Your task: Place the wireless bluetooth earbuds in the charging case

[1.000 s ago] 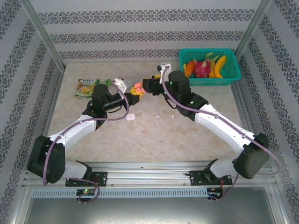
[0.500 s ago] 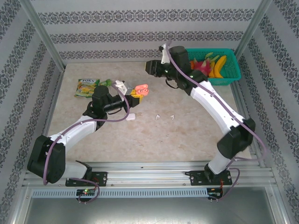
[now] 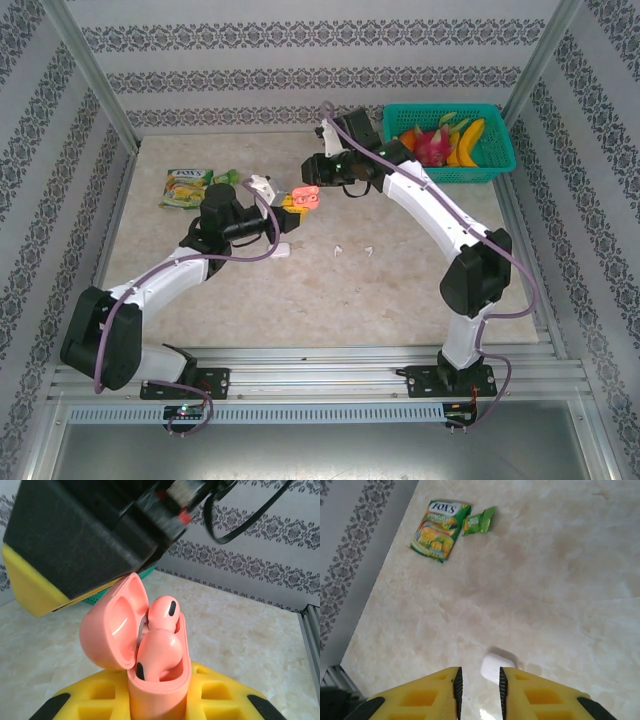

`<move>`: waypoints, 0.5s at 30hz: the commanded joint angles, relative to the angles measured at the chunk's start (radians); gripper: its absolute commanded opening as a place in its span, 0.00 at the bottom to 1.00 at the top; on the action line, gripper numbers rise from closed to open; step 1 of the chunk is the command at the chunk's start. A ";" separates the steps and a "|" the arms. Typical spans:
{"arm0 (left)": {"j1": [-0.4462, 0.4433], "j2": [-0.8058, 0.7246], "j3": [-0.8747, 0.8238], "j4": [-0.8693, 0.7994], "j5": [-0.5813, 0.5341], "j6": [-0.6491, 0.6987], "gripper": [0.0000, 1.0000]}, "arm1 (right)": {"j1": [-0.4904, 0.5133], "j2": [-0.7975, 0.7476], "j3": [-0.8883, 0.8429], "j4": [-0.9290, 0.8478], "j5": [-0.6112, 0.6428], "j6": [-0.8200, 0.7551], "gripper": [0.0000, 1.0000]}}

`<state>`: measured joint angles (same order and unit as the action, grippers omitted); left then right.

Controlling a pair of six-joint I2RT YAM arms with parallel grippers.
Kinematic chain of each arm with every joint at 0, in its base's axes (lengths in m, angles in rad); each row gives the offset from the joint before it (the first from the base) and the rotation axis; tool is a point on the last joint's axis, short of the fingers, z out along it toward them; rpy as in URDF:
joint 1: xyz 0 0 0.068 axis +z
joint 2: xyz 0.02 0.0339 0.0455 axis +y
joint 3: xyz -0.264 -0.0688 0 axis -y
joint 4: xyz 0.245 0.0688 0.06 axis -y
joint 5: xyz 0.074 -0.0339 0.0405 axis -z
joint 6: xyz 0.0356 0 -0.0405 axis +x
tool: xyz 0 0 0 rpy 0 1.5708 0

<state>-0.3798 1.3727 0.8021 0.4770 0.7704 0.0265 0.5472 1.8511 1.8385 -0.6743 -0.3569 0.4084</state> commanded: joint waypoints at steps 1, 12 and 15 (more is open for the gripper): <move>-0.010 0.017 0.051 -0.010 -0.023 0.020 0.00 | 0.025 -0.086 -0.071 -0.043 -0.018 -0.038 0.27; -0.008 0.129 0.148 -0.064 -0.065 -0.083 0.00 | -0.047 -0.277 -0.344 0.097 0.199 0.101 0.32; -0.008 0.223 0.255 -0.178 -0.084 -0.177 0.00 | -0.097 -0.309 -0.442 0.162 0.241 0.155 0.33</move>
<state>-0.3981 1.5383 0.9623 0.3855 0.7433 -0.0437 0.4923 1.5742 1.4746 -0.5426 -0.2058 0.4850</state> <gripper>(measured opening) 0.218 0.328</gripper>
